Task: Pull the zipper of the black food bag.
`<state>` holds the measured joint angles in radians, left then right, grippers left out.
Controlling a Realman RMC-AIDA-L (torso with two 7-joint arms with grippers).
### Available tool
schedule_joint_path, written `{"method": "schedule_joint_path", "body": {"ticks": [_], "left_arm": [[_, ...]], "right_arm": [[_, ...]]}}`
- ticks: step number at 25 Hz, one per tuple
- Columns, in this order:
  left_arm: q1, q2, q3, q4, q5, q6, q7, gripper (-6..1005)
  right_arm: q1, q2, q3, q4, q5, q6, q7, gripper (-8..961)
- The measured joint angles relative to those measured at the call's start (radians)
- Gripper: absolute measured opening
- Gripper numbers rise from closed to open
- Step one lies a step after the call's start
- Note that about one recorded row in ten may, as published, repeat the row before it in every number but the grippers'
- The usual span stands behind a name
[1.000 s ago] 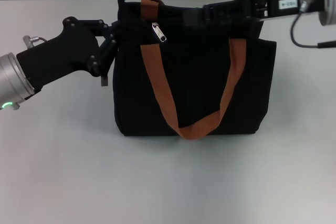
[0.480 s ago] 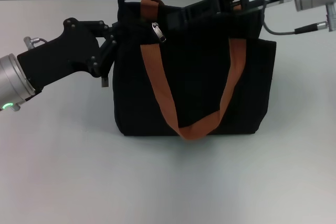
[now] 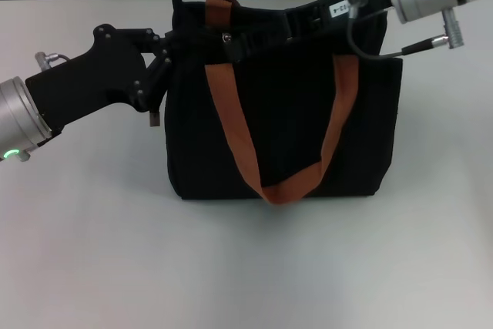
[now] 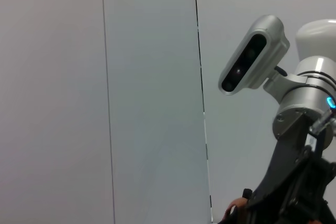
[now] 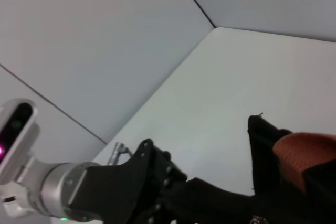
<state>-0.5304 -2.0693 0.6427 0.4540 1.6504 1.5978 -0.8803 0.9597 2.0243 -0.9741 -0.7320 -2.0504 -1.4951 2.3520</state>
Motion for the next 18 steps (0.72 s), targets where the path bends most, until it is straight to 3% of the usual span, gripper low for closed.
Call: {"method": "schedule_joint_path", "body": {"ticks": [18], "left_arm": [[-0.005,0.0,0.001,0.0,-0.011,0.016,0.0,27]], "right_arm": [[0.0,0.023,-0.051,-0.081,-0.05,0.04,0.037,332]]}}
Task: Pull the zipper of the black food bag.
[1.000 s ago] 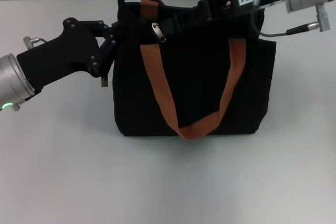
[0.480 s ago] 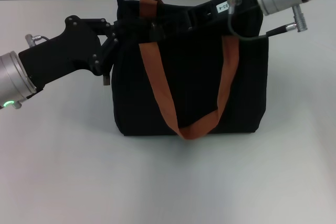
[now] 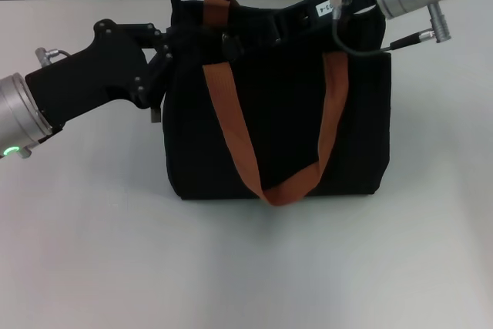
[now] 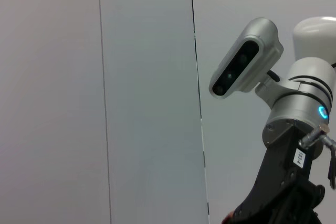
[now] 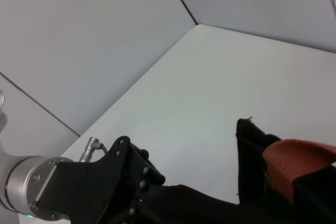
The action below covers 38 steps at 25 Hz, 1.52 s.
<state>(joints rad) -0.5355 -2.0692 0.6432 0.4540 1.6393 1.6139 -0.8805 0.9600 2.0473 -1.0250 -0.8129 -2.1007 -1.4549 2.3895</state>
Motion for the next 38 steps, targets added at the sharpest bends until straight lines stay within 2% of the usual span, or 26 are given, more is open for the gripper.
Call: {"method": "schedule_joint_path", "body": {"ticks": [1,5,20,38], "left_arm": [[0.0,0.0,0.0,0.0,0.0,0.0,0.0,27],[-0.007,0.0,0.006,0.0,-0.001,0.003,-0.001,27],[-0.053,-0.002,0.001,-0.022,-0.007,0.017,-0.012,27],[-0.007,0.002,0.001,-0.023,-0.026,0.02,-0.006,27]], "right_arm": [[0.002,0.007,-0.002,0.0,-0.001,0.003,-0.003,329],[0.005,0.014,-0.003,-0.001,-0.001,0.004,-0.005,315],[0.007,0.028,-0.015,0.006,0.006,0.012,-0.018,264],[0.001,0.028,-0.013,0.001,0.001,0.028,-0.031,173]]}}
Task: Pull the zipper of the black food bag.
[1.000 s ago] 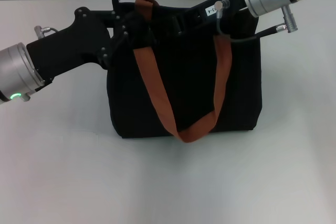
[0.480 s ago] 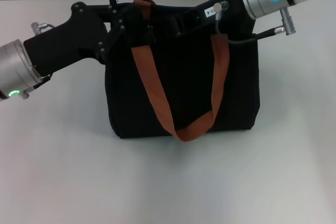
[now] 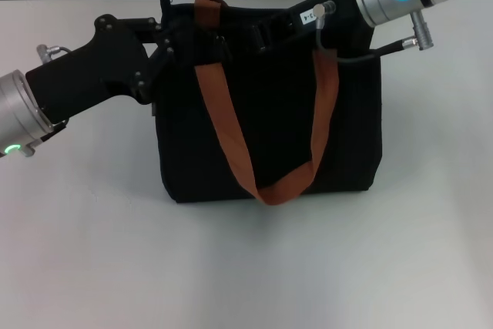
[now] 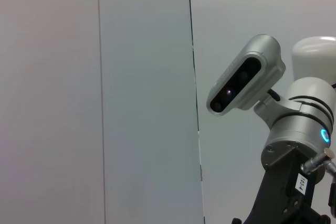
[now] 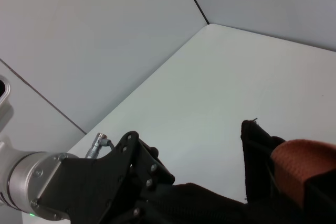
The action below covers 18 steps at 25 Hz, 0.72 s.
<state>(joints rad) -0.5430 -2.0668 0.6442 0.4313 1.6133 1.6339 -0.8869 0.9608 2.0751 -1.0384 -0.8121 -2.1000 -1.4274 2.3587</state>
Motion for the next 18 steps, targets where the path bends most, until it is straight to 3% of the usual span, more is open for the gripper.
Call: {"method": "schedule_joint_path", "body": {"ticks": [11,18], "left_arm": [[0.006,0.0,0.002,0.004,0.0,0.001,-0.004,27],[0.006,0.001,0.0,0.001,0.0,0.002,-0.004,26]], "right_arm": [[-0.004,-0.001,0.007,0.007,0.006,0.0,-0.001,166],[-0.004,-0.004,0.008,0.001,0.006,-0.013,-0.005,230]]}}
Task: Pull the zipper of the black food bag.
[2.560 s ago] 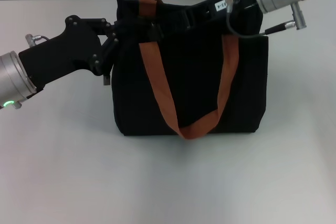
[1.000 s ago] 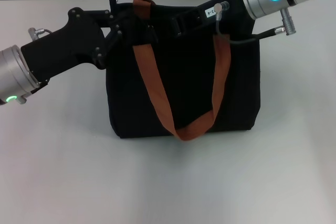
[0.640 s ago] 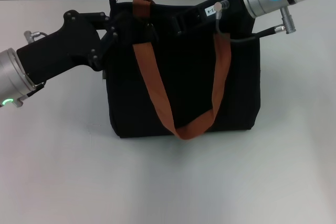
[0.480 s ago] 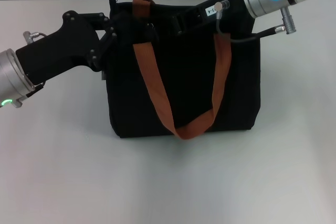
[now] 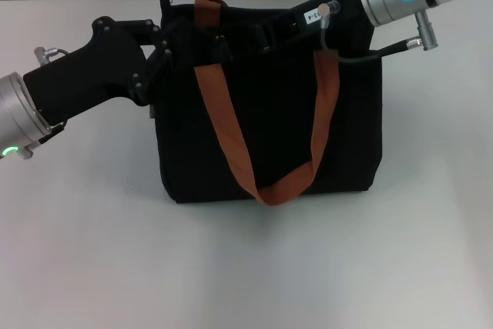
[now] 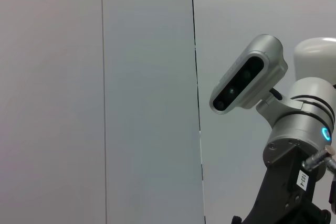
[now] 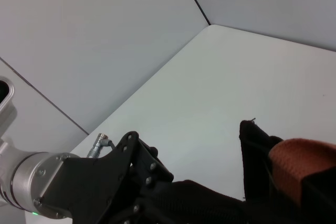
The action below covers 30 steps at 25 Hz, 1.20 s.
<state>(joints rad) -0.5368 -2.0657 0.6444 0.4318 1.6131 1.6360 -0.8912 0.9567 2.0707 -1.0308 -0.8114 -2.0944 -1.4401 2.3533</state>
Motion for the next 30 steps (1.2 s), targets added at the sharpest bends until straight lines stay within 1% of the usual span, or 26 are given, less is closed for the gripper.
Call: {"method": "schedule_joint_path", "body": {"ticks": [4,10,16,24,27,30], "left_arm": [[0.001,0.0,-0.001,0.0,0.0,0.0,0.0,26],[0.007,0.0,-0.002,0.003,0.0,-0.003,0.0,26],[0.008,-0.001,-0.002,0.005,0.001,-0.002,-0.001,26],[0.008,-0.001,-0.002,0.004,0.0,0.003,-0.002,27],[0.008,-0.002,-0.002,0.003,0.0,0.011,-0.002,27],[0.008,-0.002,-0.002,0.003,0.0,0.023,-0.002,27]], "right_arm": [[0.0,-0.002,0.0,-0.002,0.0,-0.001,-0.002,267],[0.0,-0.009,0.0,-0.003,0.001,-0.006,-0.009,284],[0.0,-0.012,0.001,-0.004,0.001,-0.013,-0.012,274],[-0.001,-0.011,0.002,-0.005,0.001,-0.006,-0.023,146],[0.005,-0.007,0.001,-0.002,0.001,-0.001,-0.029,103],[0.014,0.004,-0.006,0.007,0.001,0.031,-0.031,66]]}}
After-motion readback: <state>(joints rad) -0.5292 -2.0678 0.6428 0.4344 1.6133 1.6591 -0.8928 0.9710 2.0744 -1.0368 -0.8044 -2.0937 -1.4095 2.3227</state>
